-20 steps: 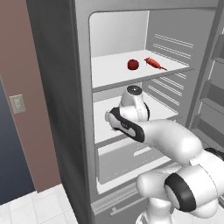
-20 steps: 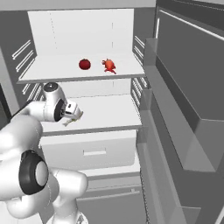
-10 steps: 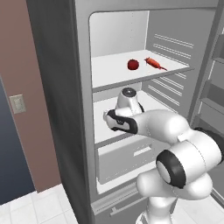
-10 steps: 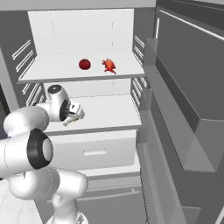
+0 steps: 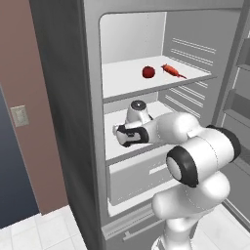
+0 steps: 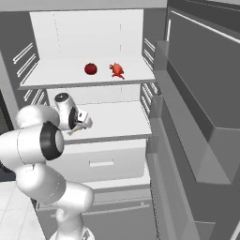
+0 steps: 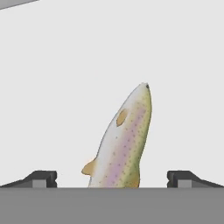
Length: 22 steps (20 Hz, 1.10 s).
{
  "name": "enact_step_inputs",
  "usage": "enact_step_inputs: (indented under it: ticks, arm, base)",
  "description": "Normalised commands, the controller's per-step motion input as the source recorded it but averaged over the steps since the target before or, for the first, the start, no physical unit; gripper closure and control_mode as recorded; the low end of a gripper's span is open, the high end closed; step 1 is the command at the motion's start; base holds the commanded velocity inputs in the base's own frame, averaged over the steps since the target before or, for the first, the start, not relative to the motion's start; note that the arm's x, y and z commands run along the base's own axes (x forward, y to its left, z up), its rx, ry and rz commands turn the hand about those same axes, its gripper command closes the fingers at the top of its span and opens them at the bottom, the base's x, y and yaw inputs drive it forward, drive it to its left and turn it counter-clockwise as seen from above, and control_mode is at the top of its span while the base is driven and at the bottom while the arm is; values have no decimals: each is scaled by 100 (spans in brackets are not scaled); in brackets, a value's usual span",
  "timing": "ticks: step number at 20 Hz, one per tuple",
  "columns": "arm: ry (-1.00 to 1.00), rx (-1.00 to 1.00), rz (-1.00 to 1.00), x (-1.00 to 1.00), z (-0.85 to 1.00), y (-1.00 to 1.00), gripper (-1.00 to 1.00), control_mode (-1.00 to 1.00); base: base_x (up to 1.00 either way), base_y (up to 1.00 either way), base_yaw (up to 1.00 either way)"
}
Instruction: Place one tomato and one fish in each tupperware on the nearby counter, to pack two identical lunches.
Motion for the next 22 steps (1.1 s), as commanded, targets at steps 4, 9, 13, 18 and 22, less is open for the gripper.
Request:
enact_step_inputs:
  ticks: [4,9,13,18,22]
  arm:
    - [0,0,0,11,-28,1,-100,-100]
    - [-2,-1,-3,1,-33,0,100,-100]
    - [0,-1,0,5,-6,0,100,-100]
    - [0,0,0,-4,0,0,100,-100]
    - [-6,0,-3,-78,11,0,100,-100]
  base:
    - [0,0,0]
    - [0,0,0]
    - [0,0,0]
    - [0,0,0]
    - [0,0,0]
